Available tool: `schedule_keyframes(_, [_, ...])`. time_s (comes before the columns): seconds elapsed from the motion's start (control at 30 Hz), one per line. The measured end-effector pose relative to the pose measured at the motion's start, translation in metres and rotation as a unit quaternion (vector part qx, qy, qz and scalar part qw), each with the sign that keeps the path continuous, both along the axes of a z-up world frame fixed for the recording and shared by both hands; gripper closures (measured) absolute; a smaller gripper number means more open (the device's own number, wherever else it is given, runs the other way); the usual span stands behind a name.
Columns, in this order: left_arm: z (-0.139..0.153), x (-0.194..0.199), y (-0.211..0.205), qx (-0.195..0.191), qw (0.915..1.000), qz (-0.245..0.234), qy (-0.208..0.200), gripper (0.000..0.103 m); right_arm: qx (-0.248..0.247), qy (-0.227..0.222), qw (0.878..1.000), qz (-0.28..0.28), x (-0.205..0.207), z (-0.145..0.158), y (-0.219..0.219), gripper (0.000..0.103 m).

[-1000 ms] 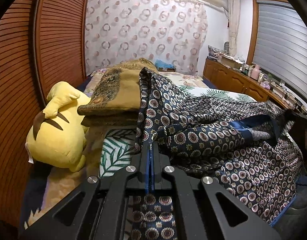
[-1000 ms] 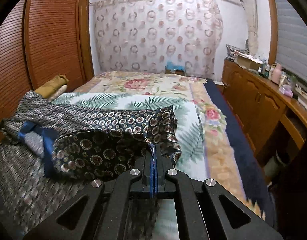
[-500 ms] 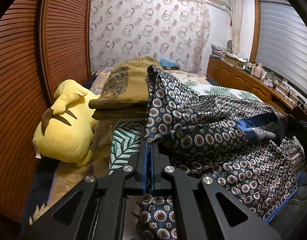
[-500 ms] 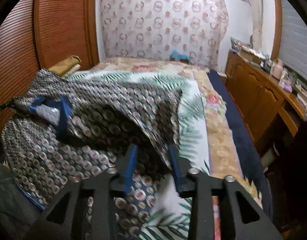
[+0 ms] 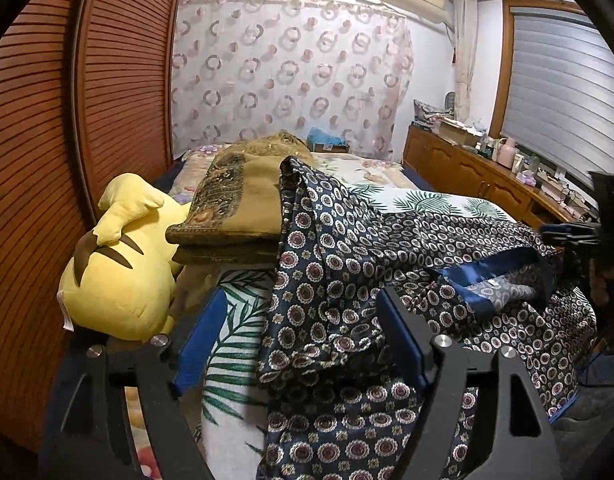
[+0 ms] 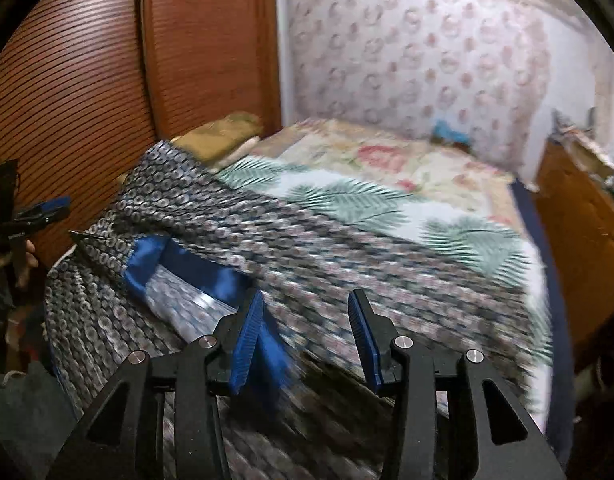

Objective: Fold small clothes

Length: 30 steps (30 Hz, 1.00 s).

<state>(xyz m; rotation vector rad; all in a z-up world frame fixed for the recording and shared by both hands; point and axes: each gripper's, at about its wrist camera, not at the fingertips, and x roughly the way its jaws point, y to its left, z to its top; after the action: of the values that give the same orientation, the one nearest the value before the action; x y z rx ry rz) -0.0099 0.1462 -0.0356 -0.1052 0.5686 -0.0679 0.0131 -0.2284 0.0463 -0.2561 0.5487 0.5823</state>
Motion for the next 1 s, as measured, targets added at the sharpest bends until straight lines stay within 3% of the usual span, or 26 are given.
schedule_keyframes(0.27, [-0.010,0.006,-0.004,-0.001,0.9999,0.004,0.016,0.025,-0.016,0.104,0.994,0.041,0.052,-0.029,0.037,0.057])
schedule_keyframes(0.33, [-0.011,0.006,-0.005,-0.001,0.9998,0.003,0.018,0.025,-0.013,0.114,0.992,0.053,0.073,-0.035,0.042,0.069])
schedule_keyframes(0.37, [-0.012,0.006,-0.006,-0.002,0.9998,0.003,0.019,0.025,-0.016,0.114,0.992,0.057,0.075,-0.038,0.042,0.084])
schedule_keyframes(0.4, [-0.012,0.006,-0.006,-0.003,0.9998,0.002,0.020,0.025,-0.022,0.107,0.992,0.058,0.071,-0.040,0.042,0.097])
schedule_keyframes(0.5, [-0.011,0.007,-0.009,-0.003,0.9998,0.001,0.020,0.025,-0.032,0.089,0.993,0.074,0.052,-0.047,0.046,0.101])
schedule_keyframes(0.77, [-0.006,0.004,-0.012,-0.005,0.9999,0.001,0.014,0.025,-0.009,0.050,0.995,0.091,-0.019,-0.043,0.028,0.102])
schedule_keyframes(1.0, [-0.008,0.004,-0.011,-0.006,0.9998,0.002,0.016,0.025,-0.001,0.059,0.994,0.088,-0.058,-0.051,-0.001,0.101])
